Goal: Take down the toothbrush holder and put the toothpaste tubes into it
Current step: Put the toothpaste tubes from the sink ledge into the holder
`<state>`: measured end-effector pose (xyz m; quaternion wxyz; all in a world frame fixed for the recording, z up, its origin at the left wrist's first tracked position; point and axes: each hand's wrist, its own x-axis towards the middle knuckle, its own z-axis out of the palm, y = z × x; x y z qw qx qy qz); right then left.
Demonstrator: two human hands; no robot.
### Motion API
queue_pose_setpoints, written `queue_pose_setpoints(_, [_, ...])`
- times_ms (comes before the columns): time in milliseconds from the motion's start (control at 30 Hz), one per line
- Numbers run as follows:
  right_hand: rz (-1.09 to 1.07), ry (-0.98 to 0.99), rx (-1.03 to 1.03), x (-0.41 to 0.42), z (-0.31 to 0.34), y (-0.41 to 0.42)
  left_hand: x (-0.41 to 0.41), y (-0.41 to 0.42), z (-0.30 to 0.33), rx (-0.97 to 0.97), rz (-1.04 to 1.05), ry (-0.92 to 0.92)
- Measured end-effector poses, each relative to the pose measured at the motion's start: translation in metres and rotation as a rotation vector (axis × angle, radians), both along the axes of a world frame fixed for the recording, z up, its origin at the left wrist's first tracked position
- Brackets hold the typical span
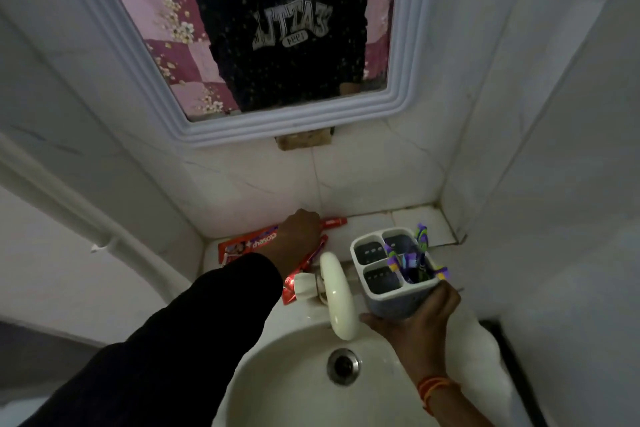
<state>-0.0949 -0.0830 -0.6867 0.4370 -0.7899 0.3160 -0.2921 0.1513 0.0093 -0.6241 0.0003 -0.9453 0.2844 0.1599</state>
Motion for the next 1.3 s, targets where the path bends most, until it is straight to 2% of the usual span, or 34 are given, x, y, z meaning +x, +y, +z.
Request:
queue_pose_setpoints(167, [0.049,-0.056,0.113,0.002,-0.010,0.000,0.005,0.000,0.002,0.019,-0.024,0.078])
queue_pose_setpoints(267, [0.094,-0.059,0.140,0.001,-0.020,-0.006,0.006,-0.005,0.012,-0.042,-0.061,0.115])
queue_pose_setpoints(467, [0.155,-0.066,0.258,-0.006,-0.019,-0.015,-0.018,-0.033,0.106,-0.174,-0.242,0.120])
queue_pose_setpoints(600, [0.190,-0.070,0.267,-0.007,-0.016,-0.017,-0.053,-0.064,0.142,-0.069,-0.374,0.217])
queue_pose_setpoints(733, [0.217,-0.060,0.287,-0.008,-0.016,-0.017,-0.084,-0.086,0.122,0.030,-0.440,0.191])
queue_pose_setpoints(833, [0.225,-0.054,0.301,-0.009,-0.020,-0.020,-0.093,-0.091,0.105,0.033,-0.417,0.194])
queue_pose_setpoints(900, [0.229,-0.055,0.307,-0.008,-0.020,-0.021,-0.089,-0.090,0.104,-0.003,-0.354,0.300])
queue_pose_setpoints(967, [0.241,-0.068,0.317,-0.008,-0.017,-0.022,-0.080,-0.085,0.109,-0.161,-0.134,0.511])
queue_pose_setpoints(1033, [0.248,-0.082,0.320,-0.008,-0.018,-0.022,-0.063,-0.078,0.110,-0.303,0.046,0.584])
queue_pose_setpoints(1100, [0.244,-0.072,0.318,-0.008,-0.019,-0.023,-0.042,-0.069,0.099,-0.233,0.050,0.430])
queue_pose_setpoints(1200, [0.234,-0.048,0.313,-0.009,-0.020,-0.024,-0.015,-0.048,0.064,0.029,-0.055,0.175])
queue_pose_setpoints(1300, [0.235,-0.027,0.312,-0.009,-0.022,-0.026,-0.003,-0.031,0.030,0.147,-0.031,0.137])
